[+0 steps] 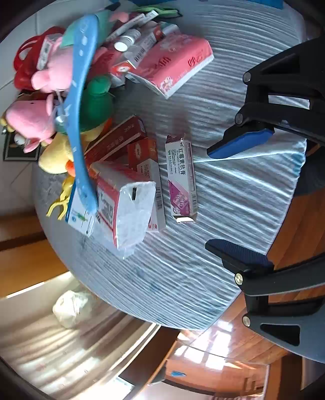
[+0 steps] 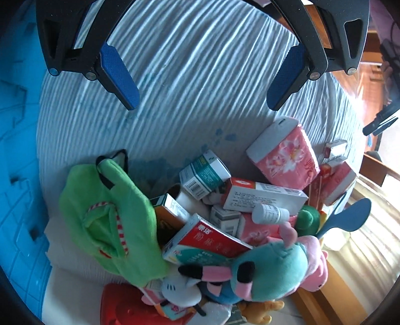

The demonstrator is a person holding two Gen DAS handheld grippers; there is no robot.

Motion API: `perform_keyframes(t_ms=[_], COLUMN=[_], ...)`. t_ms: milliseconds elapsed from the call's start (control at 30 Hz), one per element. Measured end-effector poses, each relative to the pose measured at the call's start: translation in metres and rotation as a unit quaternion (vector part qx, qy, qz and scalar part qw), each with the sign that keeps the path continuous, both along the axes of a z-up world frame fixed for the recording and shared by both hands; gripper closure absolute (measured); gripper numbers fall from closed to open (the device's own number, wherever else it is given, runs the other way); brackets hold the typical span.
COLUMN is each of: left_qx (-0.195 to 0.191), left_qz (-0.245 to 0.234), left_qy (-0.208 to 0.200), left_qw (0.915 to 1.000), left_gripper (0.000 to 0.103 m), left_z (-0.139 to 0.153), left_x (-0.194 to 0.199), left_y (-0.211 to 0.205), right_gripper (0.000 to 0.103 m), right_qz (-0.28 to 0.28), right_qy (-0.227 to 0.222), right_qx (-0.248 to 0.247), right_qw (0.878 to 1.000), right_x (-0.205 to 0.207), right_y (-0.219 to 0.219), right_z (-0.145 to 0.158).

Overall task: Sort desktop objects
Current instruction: 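Move both tools back from the bin to the pile, then grasp the white ointment tube box with the left tool while the right tool grasps the white-green pill box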

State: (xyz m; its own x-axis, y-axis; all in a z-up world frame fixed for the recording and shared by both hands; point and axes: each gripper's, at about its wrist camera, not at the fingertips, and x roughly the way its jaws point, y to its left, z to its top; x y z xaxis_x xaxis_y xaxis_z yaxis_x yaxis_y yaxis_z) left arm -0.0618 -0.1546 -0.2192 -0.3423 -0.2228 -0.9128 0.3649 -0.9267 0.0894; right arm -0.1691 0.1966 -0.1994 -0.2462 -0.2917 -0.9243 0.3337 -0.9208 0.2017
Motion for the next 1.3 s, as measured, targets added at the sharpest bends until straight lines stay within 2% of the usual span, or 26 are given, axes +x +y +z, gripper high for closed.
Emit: perform_keyframes(t_ms=[167,233,400,500,533,700,767,800,833,933,1067,1300], left_qx=[0.001,-0.008,-0.001,-0.022,-0.019,0.063,0.063,0.067,0.070,0.083,0.110,0.077], left_qz=[-0.070,-0.110,-0.192,-0.219,-0.221,-0.202,-0.192,-0.189,-0.185,-0.157,-0.117,-0.093], left_qy=[-0.018,-0.028,-0.042,-0.038,-0.037,-0.034,-0.030,-0.028,-0.030,-0.037,-0.034,-0.027], left_qw=[0.9974,0.9935,0.9806,0.9748,0.9744,0.9768,0.9790,0.9793,0.9797,0.9834,0.9864,0.9922], left_gripper=[0.037,0.037,0.037,0.037,0.036,0.037,0.046,0.058,0.063,0.075,0.081,0.081], left_z=[-0.027,-0.037,-0.057,-0.063,-0.064,-0.069,-0.067,-0.066,-0.065,-0.063,-0.062,-0.061], left_x=[-0.032,-0.043,-0.056,-0.062,-0.065,-0.077,-0.077,-0.076,-0.076,-0.072,-0.073,-0.078], left_y=[-0.006,-0.005,-0.004,-0.003,-0.005,-0.018,-0.017,-0.017,-0.016,-0.017,-0.014,-0.001], right_gripper=[0.000,0.000,0.000,0.000,0.000,0.000,0.000,0.000,0.000,0.000,0.000,0.000], right_qz=[-0.041,-0.068,-0.116,-0.140,-0.144,-0.154,-0.156,-0.156,-0.155,-0.158,-0.161,-0.124], right_qy=[-0.010,-0.017,-0.027,-0.036,-0.037,-0.043,-0.040,-0.038,-0.036,-0.026,-0.018,-0.014], right_qx=[0.023,0.034,0.049,0.041,0.042,0.040,0.037,0.035,0.031,0.016,0.007,0.000], right_qw=[0.999,0.997,0.992,0.989,0.988,0.986,0.986,0.986,0.987,0.987,0.987,0.992], right_x=[0.000,0.002,0.007,0.010,0.011,0.012,0.010,0.008,0.006,-0.007,-0.033,-0.069], right_y=[0.001,0.004,0.004,0.001,0.000,-0.007,-0.008,-0.007,-0.007,-0.003,-0.001,-0.026], right_z=[-0.008,-0.011,-0.016,-0.021,-0.022,-0.030,-0.030,-0.029,-0.029,-0.027,-0.032,-0.041])
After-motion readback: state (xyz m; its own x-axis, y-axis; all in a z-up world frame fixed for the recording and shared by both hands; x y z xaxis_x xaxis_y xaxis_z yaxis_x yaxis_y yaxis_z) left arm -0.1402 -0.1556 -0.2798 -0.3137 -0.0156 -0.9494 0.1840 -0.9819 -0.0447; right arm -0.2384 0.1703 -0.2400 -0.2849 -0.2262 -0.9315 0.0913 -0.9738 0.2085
